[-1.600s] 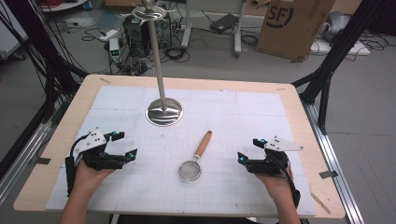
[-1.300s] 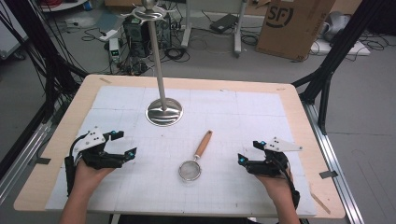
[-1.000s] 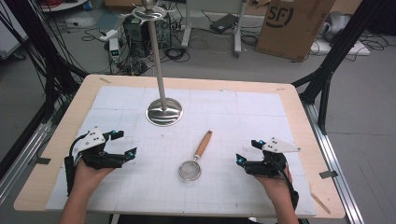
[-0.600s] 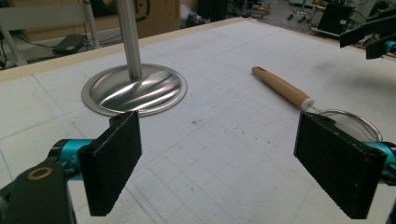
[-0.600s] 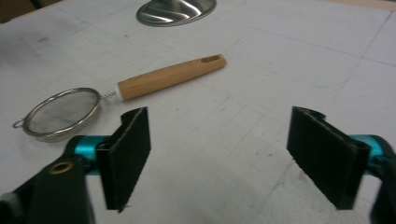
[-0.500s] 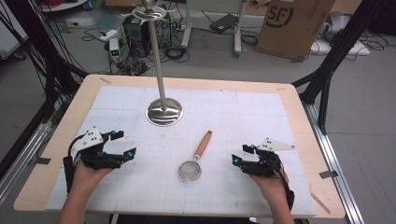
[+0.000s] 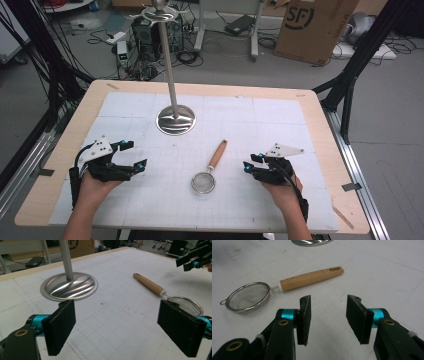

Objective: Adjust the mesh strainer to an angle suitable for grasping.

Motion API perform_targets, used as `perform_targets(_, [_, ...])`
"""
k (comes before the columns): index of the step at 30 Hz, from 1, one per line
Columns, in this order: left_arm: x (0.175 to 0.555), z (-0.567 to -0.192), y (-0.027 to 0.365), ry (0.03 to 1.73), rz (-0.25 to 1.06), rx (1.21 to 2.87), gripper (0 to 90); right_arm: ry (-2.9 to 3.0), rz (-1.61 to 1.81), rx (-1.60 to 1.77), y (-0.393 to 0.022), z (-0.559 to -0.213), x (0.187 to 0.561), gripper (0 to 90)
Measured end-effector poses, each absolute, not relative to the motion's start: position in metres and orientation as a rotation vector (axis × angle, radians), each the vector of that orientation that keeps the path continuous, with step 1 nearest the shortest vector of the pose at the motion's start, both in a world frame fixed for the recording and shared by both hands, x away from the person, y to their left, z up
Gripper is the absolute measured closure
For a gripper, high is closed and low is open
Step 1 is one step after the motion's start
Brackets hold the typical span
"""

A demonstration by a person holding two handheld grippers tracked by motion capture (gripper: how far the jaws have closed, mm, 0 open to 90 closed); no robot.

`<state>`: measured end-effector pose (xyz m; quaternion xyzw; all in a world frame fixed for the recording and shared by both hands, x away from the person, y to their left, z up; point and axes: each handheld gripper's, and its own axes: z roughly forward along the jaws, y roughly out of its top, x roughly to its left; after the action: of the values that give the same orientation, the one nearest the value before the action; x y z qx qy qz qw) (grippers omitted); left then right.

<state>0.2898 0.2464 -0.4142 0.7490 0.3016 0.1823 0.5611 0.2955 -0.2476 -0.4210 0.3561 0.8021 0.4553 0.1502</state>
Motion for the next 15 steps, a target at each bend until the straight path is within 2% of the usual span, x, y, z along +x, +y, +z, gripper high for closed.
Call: perform_targets(15, [0.290,-0.414,0.247,0.723,0.433,1.769,16.1,2.329,1.291,0.994,-0.231,-0.418,0.305,70.6])
